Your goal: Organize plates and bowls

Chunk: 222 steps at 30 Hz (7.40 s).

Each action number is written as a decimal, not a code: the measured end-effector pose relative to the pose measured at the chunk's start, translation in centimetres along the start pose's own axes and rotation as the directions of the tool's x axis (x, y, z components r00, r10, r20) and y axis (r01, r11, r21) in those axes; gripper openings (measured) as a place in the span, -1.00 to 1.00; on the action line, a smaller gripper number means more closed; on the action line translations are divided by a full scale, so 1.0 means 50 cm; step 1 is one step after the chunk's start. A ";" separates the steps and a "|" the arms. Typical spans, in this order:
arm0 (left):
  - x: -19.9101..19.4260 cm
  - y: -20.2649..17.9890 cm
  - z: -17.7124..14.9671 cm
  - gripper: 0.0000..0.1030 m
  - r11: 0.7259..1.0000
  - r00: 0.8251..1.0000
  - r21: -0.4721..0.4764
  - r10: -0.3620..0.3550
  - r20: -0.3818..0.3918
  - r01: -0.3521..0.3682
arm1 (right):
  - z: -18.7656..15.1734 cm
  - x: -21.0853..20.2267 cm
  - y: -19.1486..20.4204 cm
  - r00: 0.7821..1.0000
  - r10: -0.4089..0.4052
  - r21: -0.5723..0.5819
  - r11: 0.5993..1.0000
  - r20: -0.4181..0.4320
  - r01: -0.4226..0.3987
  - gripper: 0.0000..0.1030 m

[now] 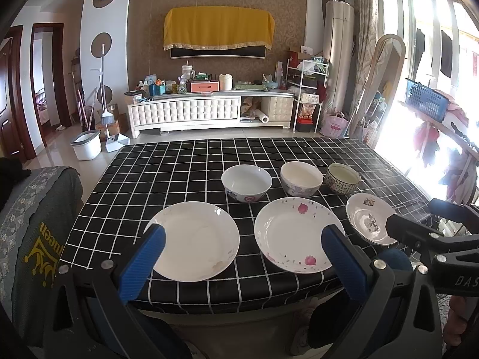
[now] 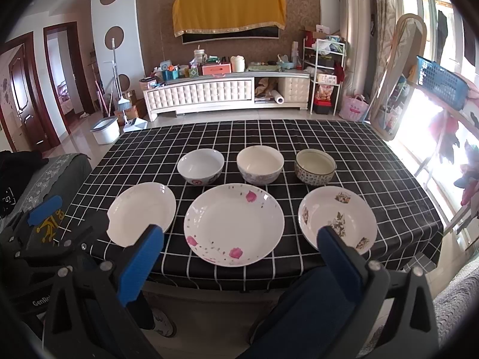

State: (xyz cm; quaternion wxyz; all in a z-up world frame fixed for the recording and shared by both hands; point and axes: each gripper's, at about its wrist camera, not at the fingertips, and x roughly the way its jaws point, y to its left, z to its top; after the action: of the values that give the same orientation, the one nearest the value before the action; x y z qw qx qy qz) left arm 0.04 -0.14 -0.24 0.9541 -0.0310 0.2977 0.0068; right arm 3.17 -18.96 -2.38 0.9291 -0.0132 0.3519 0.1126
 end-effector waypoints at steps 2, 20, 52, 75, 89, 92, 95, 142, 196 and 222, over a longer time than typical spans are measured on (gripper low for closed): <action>-0.001 0.002 -0.001 1.00 1.000 1.000 -0.001 0.001 0.000 -0.001 | 0.000 0.000 0.000 1.000 0.000 -0.001 1.000 0.000 0.000 1.00; -0.008 0.007 -0.004 1.00 1.000 1.000 -0.010 0.007 -0.003 -0.007 | -0.002 0.004 0.009 1.000 -0.014 -0.016 1.000 -0.019 0.014 1.00; 0.128 0.146 0.087 1.00 0.993 0.989 -0.086 0.072 -0.130 -0.083 | 0.126 0.142 0.072 0.988 0.149 -0.012 0.989 -0.050 -0.150 1.00; 0.412 0.380 -0.071 0.26 0.955 0.858 -0.253 0.001 -0.514 -0.153 | 0.078 0.505 0.262 0.868 0.162 -0.178 0.945 -0.470 -0.273 0.47; 0.440 0.397 -0.108 -0.39 0.945 0.815 -0.290 -0.048 -0.577 -0.149 | 0.042 0.570 0.246 0.819 0.148 -0.144 0.952 -0.554 -0.269 -0.45; 0.446 0.384 -0.103 -0.56 0.952 0.811 -0.272 -0.048 -0.582 -0.139 | 0.039 0.568 0.239 0.816 0.161 -0.117 0.956 -0.555 -0.268 -0.53; 0.449 0.373 -0.099 -0.60 0.956 0.809 -0.253 -0.030 -0.587 -0.149 | 0.040 0.564 0.235 0.820 0.166 -0.107 0.958 -0.548 -0.266 -0.57; 0.308 0.237 -0.012 -0.64 0.978 0.903 -0.195 -0.020 -0.430 -0.071 | 0.053 0.393 0.083 0.907 0.237 -0.059 0.960 -0.348 -0.273 -0.65; 0.518 -0.028 -0.046 -0.86 0.993 0.801 -0.071 -0.120 -0.586 0.097 | -0.015 0.475 -0.189 0.901 0.162 0.133 0.984 -0.402 -0.118 -0.65; 0.454 -0.006 -0.016 -0.84 0.997 0.847 -0.051 -0.072 -0.526 0.054 | 0.008 0.401 -0.163 0.928 0.174 0.174 0.977 -0.328 -0.122 -0.64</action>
State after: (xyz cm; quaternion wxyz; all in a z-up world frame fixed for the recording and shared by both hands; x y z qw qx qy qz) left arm 18.27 -0.62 -13.81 0.8348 -0.0577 0.5468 -0.0281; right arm 19.76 -22.83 -15.69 0.8411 0.0640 0.5151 0.1517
